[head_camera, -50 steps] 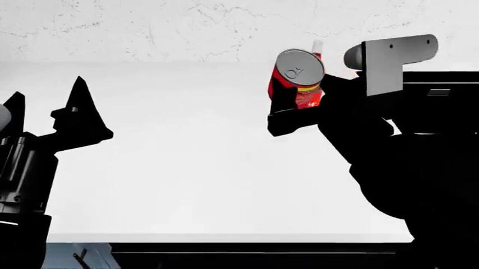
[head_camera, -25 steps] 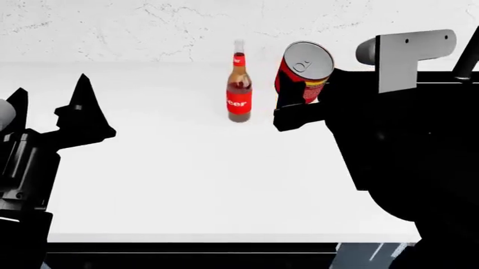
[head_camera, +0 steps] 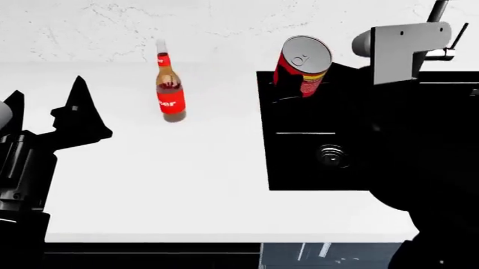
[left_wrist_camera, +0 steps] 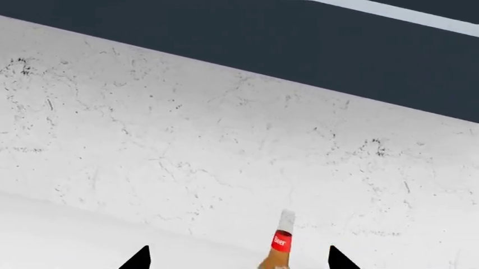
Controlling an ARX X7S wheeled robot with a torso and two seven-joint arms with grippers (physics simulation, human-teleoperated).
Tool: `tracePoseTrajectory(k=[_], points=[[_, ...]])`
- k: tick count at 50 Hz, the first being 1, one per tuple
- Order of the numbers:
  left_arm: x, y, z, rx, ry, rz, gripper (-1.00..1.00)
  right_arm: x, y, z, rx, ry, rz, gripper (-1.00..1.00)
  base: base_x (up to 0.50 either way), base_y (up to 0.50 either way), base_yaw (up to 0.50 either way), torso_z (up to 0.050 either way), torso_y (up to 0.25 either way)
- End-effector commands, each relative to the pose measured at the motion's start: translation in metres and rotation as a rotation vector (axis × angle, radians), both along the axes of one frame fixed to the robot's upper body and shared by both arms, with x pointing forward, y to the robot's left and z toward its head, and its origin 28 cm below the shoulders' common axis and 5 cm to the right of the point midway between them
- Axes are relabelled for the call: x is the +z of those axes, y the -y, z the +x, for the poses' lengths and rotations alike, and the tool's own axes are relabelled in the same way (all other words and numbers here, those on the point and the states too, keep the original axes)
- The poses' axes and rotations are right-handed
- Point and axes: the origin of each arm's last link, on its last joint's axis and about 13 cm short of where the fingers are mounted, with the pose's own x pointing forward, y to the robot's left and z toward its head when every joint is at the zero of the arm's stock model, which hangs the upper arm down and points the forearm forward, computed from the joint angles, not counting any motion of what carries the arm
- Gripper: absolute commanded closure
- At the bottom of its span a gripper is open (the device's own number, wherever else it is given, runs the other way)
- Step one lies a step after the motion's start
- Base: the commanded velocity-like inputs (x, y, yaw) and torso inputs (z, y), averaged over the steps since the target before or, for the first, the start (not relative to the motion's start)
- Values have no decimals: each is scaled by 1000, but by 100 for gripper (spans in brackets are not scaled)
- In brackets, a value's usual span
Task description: Pick the cans from the counter and place them in their designated side in the cabinet.
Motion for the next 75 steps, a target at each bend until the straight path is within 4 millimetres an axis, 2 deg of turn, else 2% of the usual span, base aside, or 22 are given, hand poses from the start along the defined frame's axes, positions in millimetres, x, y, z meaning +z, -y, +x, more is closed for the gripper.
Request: tracePoseTrajectory(k=[1, 14, 20, 25, 31, 36, 43, 52, 59, 75], points=[[-1, -2, 2, 9, -1, -4, -100, 4, -2, 4, -6, 20, -3, 100, 0, -500, 0, 0, 0], [6, -4, 8, 25, 8, 0, -100, 7, -3, 7, -16, 42, 1, 100, 0, -426, 0, 0, 0], [23, -8, 21, -21, -48, 53, -100, 20, -1, 11, -64, 79, -12, 100, 0, 0, 0, 2, 0], [43, -14, 35, -75, -136, 102, -100, 48, 2, 18, -138, 116, -25, 100, 0, 0, 0, 0, 2], [61, -16, 41, -187, -210, 241, -100, 98, 6, 22, -171, 174, -110, 100, 0, 0, 0, 0, 0], [74, -20, 45, -309, -278, 353, -100, 139, 10, 25, -185, 205, -105, 100, 0, 0, 0, 0, 0], [86, -26, 44, -533, -397, 473, -100, 176, 11, 31, -146, 175, -67, 100, 0, 0, 0, 0, 0], [99, -27, 58, -551, -413, 480, -100, 232, 9, 49, -180, 169, -33, 100, 0, 0, 0, 0, 1], [104, -27, 65, -547, -398, 484, -100, 260, 2, 76, -187, 185, -17, 100, 0, 0, 0, 0, 0], [116, -31, 80, -532, -392, 471, -100, 271, -3, 68, -218, 178, 58, 100, 0, 0, 0, 0, 0]])
